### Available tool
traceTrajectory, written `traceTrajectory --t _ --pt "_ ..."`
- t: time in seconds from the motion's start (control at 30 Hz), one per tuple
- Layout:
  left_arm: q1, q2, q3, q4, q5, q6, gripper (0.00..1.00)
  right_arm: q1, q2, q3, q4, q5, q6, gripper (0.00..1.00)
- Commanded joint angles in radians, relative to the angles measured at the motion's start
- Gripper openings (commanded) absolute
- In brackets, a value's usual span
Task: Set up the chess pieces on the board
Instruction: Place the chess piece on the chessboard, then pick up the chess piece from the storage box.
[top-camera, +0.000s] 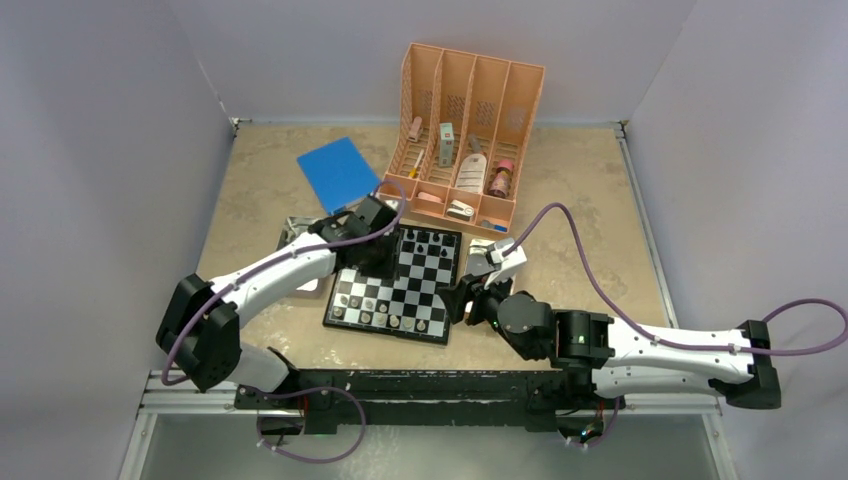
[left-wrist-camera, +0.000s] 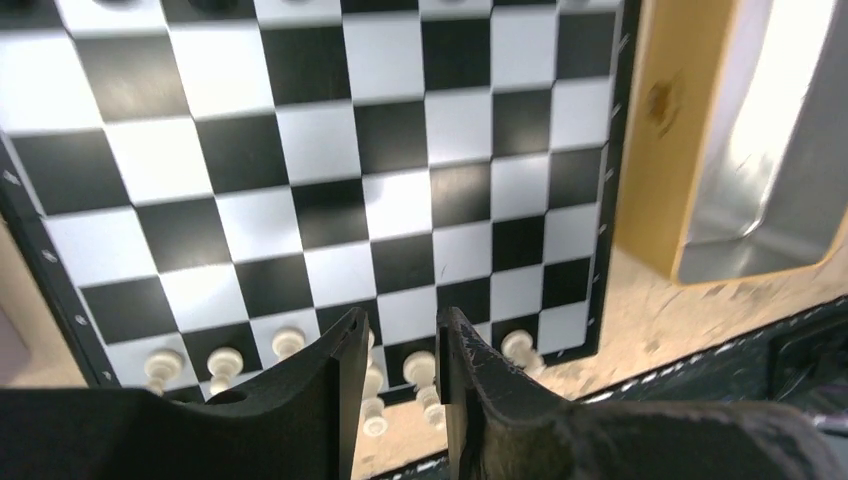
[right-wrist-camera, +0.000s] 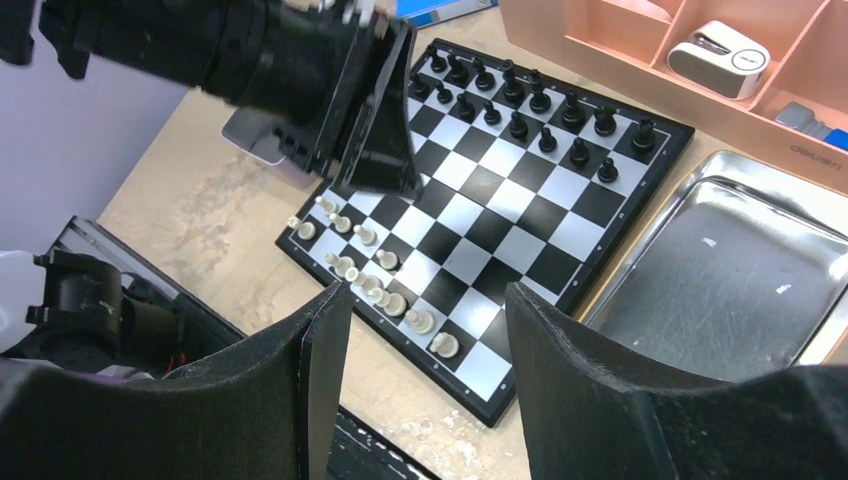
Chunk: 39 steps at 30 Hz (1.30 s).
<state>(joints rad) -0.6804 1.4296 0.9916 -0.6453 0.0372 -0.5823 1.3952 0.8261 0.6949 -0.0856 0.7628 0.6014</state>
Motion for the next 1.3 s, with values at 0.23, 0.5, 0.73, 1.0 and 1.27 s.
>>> traceTrajectory --t 0.23,0.5,0.73,1.0,1.27 --pt "0.26 -0.033 0.181 0.005 -0.172 0.067 0.3 0.005 -0.019 -0.008 0.109 -0.023 -0.058 0.61" --pt "0.545 -0.003 0.164 0.105 -0.099 0.087 0.31 0.005 -0.036 -0.009 0.117 -0.031 -0.068 0.61" --pt "0.678 0.113 0.184 0.173 -0.02 0.113 0.26 0.005 -0.067 -0.023 0.122 -0.04 -0.067 0.61" --pt "0.725 0.219 0.142 0.216 -0.072 0.025 0.22 0.005 -0.061 0.024 0.091 -0.035 -0.102 0.61" --pt "0.736 0.243 0.096 0.241 -0.138 0.005 0.24 0.006 -0.051 0.07 0.072 -0.018 -0.144 0.61"
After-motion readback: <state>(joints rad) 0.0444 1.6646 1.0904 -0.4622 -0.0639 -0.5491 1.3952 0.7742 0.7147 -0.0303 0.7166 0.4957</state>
